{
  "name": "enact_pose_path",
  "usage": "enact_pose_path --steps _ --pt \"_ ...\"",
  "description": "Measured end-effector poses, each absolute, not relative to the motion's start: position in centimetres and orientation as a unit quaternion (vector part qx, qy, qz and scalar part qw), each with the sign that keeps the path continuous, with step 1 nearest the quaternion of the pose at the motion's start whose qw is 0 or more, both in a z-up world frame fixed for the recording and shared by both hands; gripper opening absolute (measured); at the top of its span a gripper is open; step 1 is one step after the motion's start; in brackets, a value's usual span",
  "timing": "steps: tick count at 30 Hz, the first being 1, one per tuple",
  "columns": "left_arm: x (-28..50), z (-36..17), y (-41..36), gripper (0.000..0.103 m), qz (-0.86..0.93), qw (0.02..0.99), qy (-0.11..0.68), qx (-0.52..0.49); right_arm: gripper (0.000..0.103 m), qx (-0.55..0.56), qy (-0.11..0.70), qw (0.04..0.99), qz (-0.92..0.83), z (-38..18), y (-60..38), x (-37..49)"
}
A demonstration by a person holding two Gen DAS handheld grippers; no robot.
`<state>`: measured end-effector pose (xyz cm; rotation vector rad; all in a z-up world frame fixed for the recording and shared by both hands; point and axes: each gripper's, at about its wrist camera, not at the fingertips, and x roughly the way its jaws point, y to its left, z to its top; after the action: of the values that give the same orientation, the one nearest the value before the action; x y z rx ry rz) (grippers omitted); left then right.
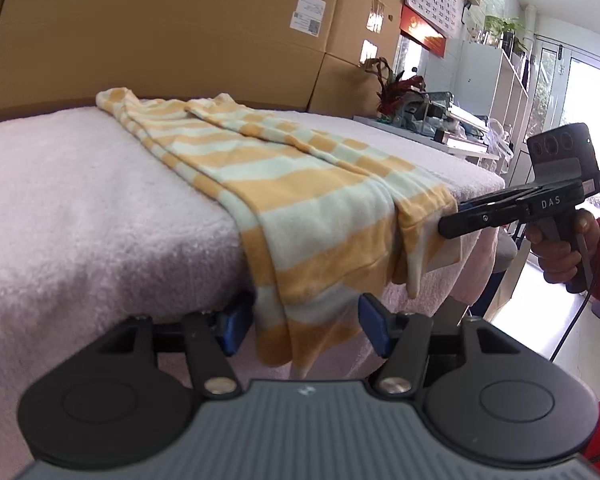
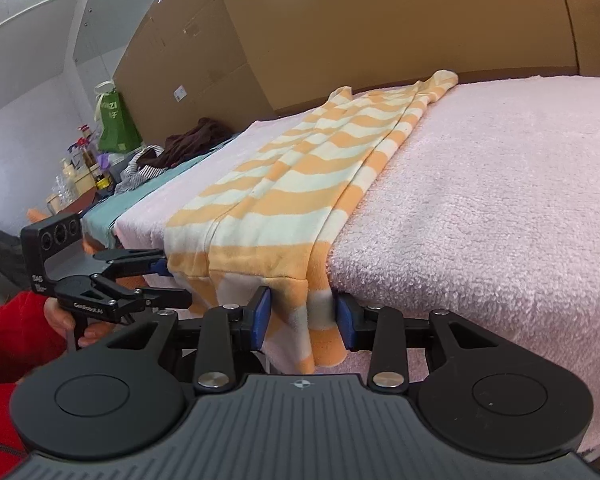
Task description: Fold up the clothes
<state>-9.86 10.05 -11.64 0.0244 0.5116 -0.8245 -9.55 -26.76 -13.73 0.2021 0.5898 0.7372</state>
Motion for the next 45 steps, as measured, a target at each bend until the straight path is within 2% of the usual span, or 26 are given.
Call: enact_pose_path --steps 3,5,7,8,10,11,21,29,36,39,45 --pt "-9.4 -12.0 9.4 0.05 -0.404 0.88 0.25 0.013 0.038 0.088 0.293 0.878 0.367 -14.1 -26.3 -8.9" --pt "-9.4 -12.2 9.1 0.031 -0.41 0.877 0.25 0.011 0.038 0.081 0.297 0.876 0.371 -14.2 -26.0 -8.7" --pt "-9.5 -12.3 9.0 0.024 -0.417 0.873 0.251 0.008 0.038 0.082 0.294 0.874 0.378 -14.3 -26.3 -8.8" --pt "-9.6 -12.3 9.1 0.012 -0.422 0.871 0.253 0.005 0.038 0.082 0.292 0.873 0.382 -14.4 -26.5 -8.9" --pt "-10.3 -11.8 9.4 0.008 -0.435 0.865 0.252 -0.003 0.024 0.082 0.294 0.87 0.388 -14.4 -26.7 -9.2" --pt "-10.8 -11.4 9.6 0.006 -0.441 0.863 0.247 -0.007 0.013 0.082 0.294 0.867 0.395 -14.3 -26.8 -9.5" --pt "-12.5 -7.3 11.3 0.005 -0.471 0.853 0.216 -0.063 0.012 0.139 0.262 0.86 0.416 -11.9 -27.7 -11.2" --pt "-13.4 -9.6 12.4 0.004 -0.456 0.844 0.232 -0.163 0.012 0.216 0.254 0.842 0.423 -12.0 -27.9 -11.5" --pt "-14.0 -8.5 14.6 0.004 -0.455 0.84 0.217 -0.199 0.012 0.255 0.249 0.829 0.432 -11.5 -28.4 -11.8" --pt "-13.5 -9.1 14.4 0.004 -0.452 0.839 0.236 -0.19 0.012 0.254 0.257 0.83 0.426 -11.8 -28.2 -11.5" --pt "-13.7 -9.9 14.8 0.004 -0.443 0.825 0.25 -0.246 0.012 0.277 0.274 0.821 0.418 -12.4 -28.0 -11.4"
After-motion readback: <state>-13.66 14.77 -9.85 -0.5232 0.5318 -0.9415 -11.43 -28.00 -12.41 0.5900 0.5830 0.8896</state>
